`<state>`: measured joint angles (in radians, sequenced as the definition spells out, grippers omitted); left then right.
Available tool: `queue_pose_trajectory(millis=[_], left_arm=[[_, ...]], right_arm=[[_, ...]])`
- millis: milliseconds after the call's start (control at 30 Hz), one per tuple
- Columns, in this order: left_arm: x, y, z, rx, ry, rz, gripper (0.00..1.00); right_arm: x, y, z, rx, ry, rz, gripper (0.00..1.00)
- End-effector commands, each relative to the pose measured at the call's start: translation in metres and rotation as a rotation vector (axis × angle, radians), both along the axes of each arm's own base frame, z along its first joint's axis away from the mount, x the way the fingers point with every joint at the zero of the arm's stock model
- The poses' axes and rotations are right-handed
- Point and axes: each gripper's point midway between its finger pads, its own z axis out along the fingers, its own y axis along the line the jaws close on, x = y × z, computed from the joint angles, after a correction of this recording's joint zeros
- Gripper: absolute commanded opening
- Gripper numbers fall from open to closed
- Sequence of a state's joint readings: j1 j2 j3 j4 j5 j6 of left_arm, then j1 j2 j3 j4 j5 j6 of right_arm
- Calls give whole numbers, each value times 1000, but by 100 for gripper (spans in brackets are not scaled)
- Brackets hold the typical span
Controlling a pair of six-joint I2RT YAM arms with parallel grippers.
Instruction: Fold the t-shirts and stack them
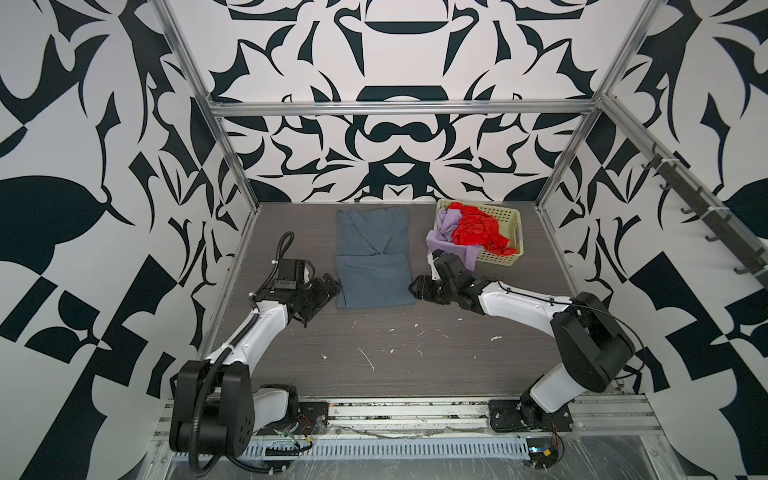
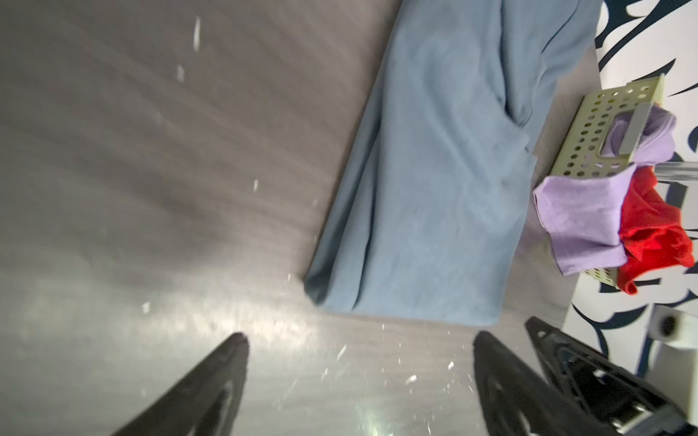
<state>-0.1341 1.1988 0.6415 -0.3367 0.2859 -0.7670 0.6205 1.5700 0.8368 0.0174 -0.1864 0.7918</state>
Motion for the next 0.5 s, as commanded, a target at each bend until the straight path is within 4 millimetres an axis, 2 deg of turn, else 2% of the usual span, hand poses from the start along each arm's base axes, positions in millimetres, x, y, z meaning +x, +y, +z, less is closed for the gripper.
queue_pose_trajectory(millis=[0,133,233,467], left_arm=[[-19,-7,-8,-41,27,0,99],[-30,-8,-22,-79,47,30,100],[-34,-15,-36,-123,82,29,97],[-27,-22,-50,-149,110,28,77]], right_arm=[[-4,7,20,133,-34,-50,58],[-14,6,3,155,5,-73,58],[-16,12,-5,204,31,-82,58],[-15,19,-26,238,82,-127,56]])
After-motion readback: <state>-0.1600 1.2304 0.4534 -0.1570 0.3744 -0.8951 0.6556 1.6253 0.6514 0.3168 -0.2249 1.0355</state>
